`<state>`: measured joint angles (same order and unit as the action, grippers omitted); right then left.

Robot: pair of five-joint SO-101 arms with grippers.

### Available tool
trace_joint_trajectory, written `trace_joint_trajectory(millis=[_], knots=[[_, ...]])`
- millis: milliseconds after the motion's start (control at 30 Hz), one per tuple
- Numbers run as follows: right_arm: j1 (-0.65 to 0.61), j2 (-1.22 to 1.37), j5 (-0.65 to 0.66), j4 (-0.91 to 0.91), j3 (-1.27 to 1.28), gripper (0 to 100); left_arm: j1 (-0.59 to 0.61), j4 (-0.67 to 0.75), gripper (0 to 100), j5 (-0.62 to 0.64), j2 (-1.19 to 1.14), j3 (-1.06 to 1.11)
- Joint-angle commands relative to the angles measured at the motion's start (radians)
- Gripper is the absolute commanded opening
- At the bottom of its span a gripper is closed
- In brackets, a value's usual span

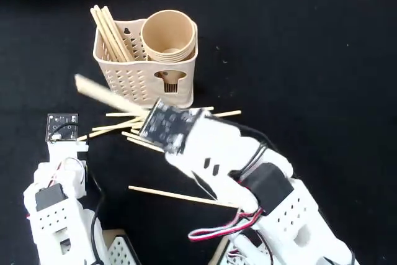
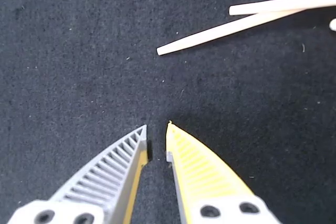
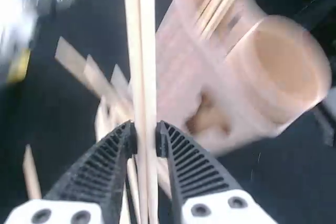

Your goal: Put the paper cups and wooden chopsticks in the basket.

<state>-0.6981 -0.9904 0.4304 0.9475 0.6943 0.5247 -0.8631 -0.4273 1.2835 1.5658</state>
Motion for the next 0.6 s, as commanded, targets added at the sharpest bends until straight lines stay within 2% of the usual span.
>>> trace_joint_trajectory(millis=[0, 133, 267, 433, 567], knots=[[-0.003, -0.015, -0.107, -0.35, -0.053, 1.3, -0.004, 0.02, 8, -0.002, -0.003, -0.002], [-0.003, 0.036, -0.15, -0.677, -0.056, 1.3, -0.004, 0.02, 8, -0.002, -0.003, -0.002], [-0.003, 0.191, -0.15, -0.885, -0.062, 1.2, -0.004, 0.02, 8, -0.002, -0.003, -0.002], [-0.003, 0.447, -0.155, -1.013, -0.171, 1.2, -0.004, 0.02, 8, -0.002, -0.003, -0.002], [0.006, 0.642, -0.255, -1.016, -0.348, 1.2, -0.004, 0.02, 8, -0.002, -0.003, -0.002]])
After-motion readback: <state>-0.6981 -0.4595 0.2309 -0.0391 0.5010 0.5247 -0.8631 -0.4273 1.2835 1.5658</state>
